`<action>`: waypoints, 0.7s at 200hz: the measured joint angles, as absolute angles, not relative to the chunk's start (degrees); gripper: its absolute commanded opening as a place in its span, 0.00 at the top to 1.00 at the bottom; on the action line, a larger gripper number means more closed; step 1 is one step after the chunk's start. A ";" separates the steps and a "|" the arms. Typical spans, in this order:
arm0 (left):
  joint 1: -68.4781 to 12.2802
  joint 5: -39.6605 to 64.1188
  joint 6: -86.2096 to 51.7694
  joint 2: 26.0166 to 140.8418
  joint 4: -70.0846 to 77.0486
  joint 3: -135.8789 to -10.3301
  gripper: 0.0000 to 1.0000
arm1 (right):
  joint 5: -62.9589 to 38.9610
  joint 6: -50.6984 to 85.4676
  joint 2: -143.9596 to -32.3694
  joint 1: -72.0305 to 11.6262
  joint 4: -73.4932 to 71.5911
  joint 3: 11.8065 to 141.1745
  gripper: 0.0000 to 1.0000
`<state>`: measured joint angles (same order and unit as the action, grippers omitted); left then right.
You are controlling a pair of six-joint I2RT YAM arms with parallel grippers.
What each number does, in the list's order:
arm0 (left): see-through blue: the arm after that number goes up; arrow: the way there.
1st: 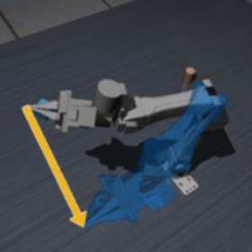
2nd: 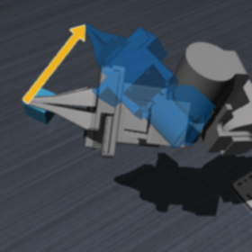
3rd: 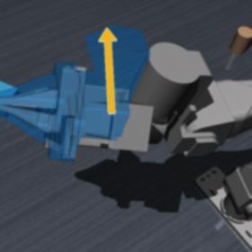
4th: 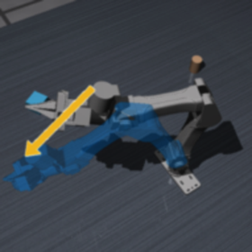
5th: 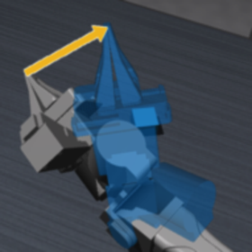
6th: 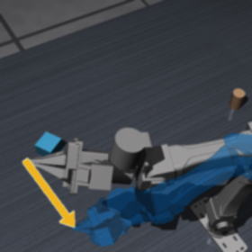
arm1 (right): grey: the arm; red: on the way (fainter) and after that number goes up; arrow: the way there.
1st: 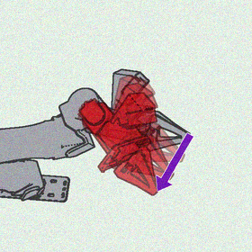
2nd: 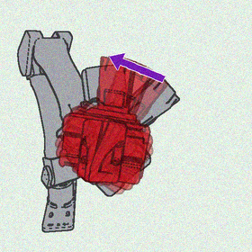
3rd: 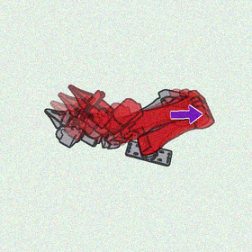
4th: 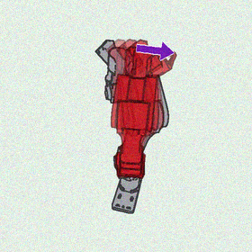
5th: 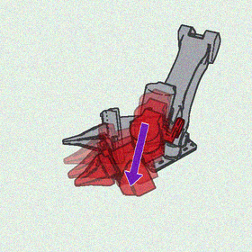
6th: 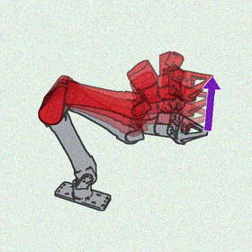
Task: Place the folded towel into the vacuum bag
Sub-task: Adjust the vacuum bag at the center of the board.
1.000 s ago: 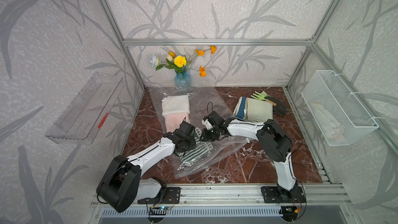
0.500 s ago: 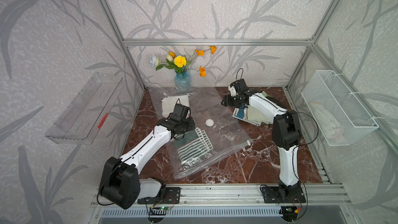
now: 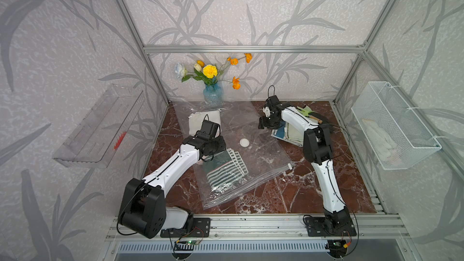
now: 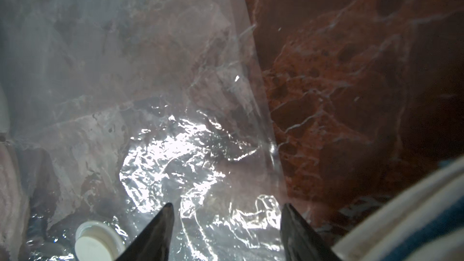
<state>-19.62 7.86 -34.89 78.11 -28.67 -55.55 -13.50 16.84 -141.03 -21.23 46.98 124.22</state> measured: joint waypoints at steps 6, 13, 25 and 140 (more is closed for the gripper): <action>-19.59 8.01 -34.89 78.11 -28.64 -55.51 0.52 | -13.52 16.69 -141.43 -21.02 47.37 125.12 0.31; -19.57 8.27 -34.85 78.11 -28.58 -55.51 0.52 | -13.50 16.53 -141.78 -20.88 47.70 125.91 0.31; -19.55 8.75 -34.68 78.15 -28.32 -55.51 0.52 | -13.47 16.25 -142.10 -20.64 48.42 126.52 0.30; -19.31 10.59 -34.48 80.55 -26.33 -54.26 0.52 | -22.57 16.97 -143.46 -19.25 49.08 125.29 0.56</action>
<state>-19.31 10.59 -34.48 80.55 -26.33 -54.26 -22.57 16.97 -143.46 -19.25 49.08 125.29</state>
